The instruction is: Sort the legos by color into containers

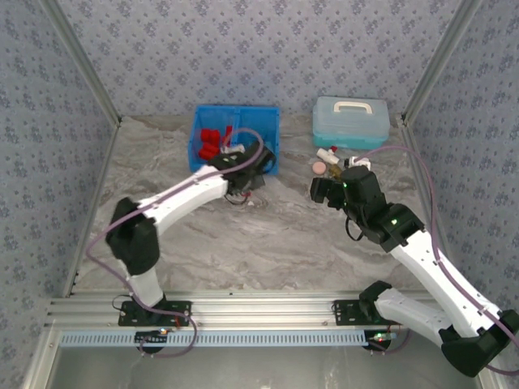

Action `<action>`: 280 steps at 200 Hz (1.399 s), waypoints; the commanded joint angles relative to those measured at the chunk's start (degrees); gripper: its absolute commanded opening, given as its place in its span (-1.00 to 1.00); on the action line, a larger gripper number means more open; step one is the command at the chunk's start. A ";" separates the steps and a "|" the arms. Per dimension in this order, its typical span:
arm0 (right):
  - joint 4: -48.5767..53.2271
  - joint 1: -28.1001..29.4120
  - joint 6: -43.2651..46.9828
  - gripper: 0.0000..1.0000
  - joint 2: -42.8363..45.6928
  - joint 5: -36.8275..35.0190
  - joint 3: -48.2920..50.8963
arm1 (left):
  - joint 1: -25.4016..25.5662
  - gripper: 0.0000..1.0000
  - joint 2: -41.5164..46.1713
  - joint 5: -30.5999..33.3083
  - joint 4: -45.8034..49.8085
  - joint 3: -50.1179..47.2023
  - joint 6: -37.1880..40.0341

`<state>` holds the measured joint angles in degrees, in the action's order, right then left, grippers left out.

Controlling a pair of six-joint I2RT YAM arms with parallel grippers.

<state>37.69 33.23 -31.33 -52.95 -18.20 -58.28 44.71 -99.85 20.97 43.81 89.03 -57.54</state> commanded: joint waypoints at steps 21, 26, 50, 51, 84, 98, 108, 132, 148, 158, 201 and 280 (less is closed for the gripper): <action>-0.51 -0.38 -2.27 1.00 -0.43 0.79 0.40 | -10.91 -0.54 -4.17 0.49 -1.46 12.59 23.87; -0.43 -0.36 -2.48 1.00 -0.32 0.87 0.44 | -12.08 -0.55 -6.05 -0.23 -1.01 14.63 25.24; 0.45 -0.25 -3.80 1.00 0.12 1.00 0.01 | -17.70 -0.60 -15.89 -4.20 3.05 26.15 27.80; 0.54 -0.26 -3.90 1.00 0.17 0.99 0.01 | -17.89 -0.60 -16.25 -4.32 3.13 26.52 27.86; 1.77 0.16 -6.86 1.00 2.24 0.67 0.66 | -23.12 -0.50 -27.35 -10.48 4.33 38.37 28.17; 2.23 0.50 -7.59 1.00 3.14 0.53 1.06 | -24.42 -0.38 -32.52 -12.60 6.92 44.70 28.21; 2.42 0.56 -7.78 1.00 3.46 0.45 1.19 | -25.07 -0.30 -35.41 -13.62 8.98 48.84 28.03; 2.90 0.70 -7.87 1.00 3.48 0.66 1.00 | -25.33 -0.09 -36.07 -13.57 8.87 50.78 28.13; 2.51 0.87 -7.95 1.00 3.41 0.71 0.98 | -25.32 0.15 -34.30 -13.38 7.79 50.42 28.65; 2.06 0.93 -7.96 1.00 3.15 0.75 0.98 | -25.37 0.20 -32.87 -13.06 7.78 50.36 29.05; 0.72 1.13 -7.96 1.00 0.80 1.47 0.87 | -24.01 0.23 -18.78 -14.07 5.69 40.51 29.74; -1.99 1.13 -7.15 1.00 -5.10 3.52 0.01 | -9.85 0.26 10.34 -9.87 -10.96 -10.02 21.65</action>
<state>36.88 34.04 -38.17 -57.30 -15.66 -57.63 32.75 -88.86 9.54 36.67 88.49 -31.77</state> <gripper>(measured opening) 0.999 0.623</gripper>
